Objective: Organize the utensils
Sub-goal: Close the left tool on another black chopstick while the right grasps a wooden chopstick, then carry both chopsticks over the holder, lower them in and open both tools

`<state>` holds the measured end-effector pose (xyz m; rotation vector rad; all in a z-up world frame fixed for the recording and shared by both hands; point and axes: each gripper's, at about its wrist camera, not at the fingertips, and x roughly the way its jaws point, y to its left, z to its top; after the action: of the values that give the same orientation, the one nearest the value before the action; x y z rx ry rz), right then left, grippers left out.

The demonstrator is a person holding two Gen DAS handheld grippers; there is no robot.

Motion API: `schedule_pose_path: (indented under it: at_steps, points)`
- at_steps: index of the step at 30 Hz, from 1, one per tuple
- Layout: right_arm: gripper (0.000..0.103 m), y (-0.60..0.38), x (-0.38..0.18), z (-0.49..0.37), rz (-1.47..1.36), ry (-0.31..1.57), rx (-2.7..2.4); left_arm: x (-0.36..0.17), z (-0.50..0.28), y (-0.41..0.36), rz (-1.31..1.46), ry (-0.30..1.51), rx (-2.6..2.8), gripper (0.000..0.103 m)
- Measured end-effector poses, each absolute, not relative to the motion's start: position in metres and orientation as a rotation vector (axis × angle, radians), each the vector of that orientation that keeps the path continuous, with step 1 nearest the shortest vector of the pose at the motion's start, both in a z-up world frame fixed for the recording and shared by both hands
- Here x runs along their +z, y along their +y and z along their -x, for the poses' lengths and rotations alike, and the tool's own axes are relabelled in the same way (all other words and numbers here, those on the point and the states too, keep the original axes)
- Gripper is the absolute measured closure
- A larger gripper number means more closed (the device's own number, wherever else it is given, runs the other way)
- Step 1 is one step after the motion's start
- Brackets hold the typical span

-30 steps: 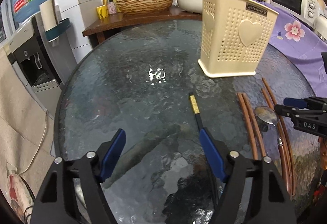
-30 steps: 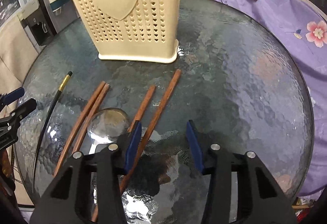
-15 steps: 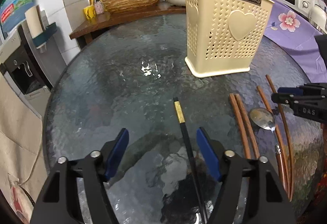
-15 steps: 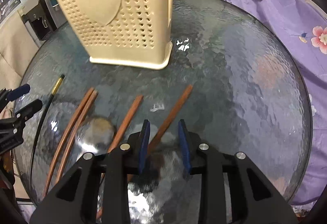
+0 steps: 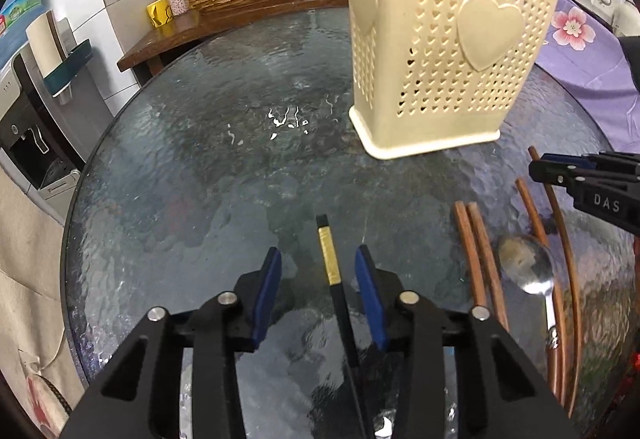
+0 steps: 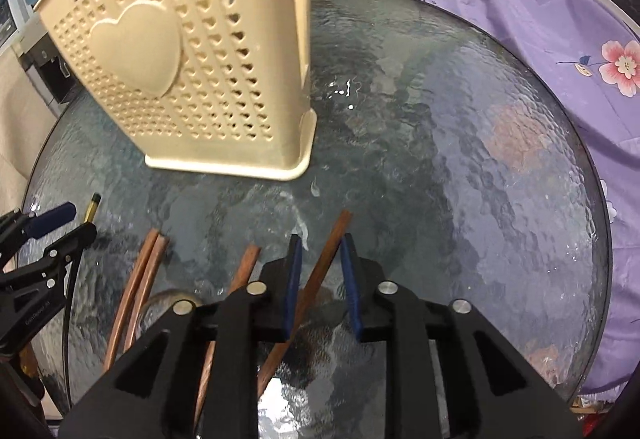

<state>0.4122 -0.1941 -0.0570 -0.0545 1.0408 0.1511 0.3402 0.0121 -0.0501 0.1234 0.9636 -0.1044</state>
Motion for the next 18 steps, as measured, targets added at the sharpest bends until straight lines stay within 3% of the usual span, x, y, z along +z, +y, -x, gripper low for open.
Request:
schedule_pose_path:
  at_steps: [18]
  points:
    - [0.095, -0.206, -0.06, -0.429, 0.001, 0.995, 0.12, -0.05, -0.348, 0.002, -0.114, 0.958, -0.1, 0.095]
